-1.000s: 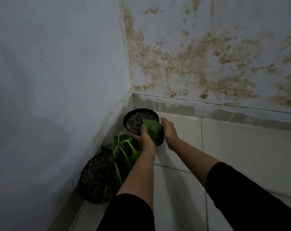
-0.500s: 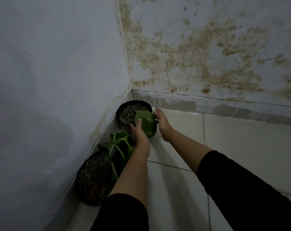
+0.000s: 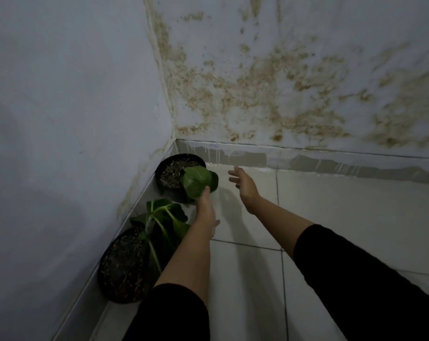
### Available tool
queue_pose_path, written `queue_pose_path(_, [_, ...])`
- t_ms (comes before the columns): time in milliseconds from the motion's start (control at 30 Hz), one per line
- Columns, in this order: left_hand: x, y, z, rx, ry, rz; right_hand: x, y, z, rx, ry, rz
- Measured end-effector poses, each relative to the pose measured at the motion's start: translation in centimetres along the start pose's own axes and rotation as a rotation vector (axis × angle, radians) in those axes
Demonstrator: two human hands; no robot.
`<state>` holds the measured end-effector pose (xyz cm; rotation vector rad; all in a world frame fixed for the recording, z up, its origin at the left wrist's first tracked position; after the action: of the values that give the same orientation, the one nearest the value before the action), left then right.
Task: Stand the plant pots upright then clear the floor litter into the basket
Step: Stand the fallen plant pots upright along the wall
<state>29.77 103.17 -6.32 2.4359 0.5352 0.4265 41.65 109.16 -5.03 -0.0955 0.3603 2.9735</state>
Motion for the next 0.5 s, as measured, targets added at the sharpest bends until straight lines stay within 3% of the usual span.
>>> queue_pose_path(233, [1.3,4.7,0.5,-0.007,-0.234,0.161,-5.9,2.8,2.5,0.03,0.137,-0.026])
queue_pose_path(500, [1.1,9.0,0.0,0.073,-0.377,0.186,-8.9,6.0,4.0,0.041,0.237,-0.037])
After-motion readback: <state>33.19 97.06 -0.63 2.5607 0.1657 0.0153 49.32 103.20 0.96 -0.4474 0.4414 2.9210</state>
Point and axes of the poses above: each hand's wrist, its own y-axis away from the middle knuckle, its own x-axis out of the palm, z = x × y, the point moved 6 cm from there along -y, towards the middle knuckle, and after that the axes turned 4 degrees about -z, right-handed, at the moved point
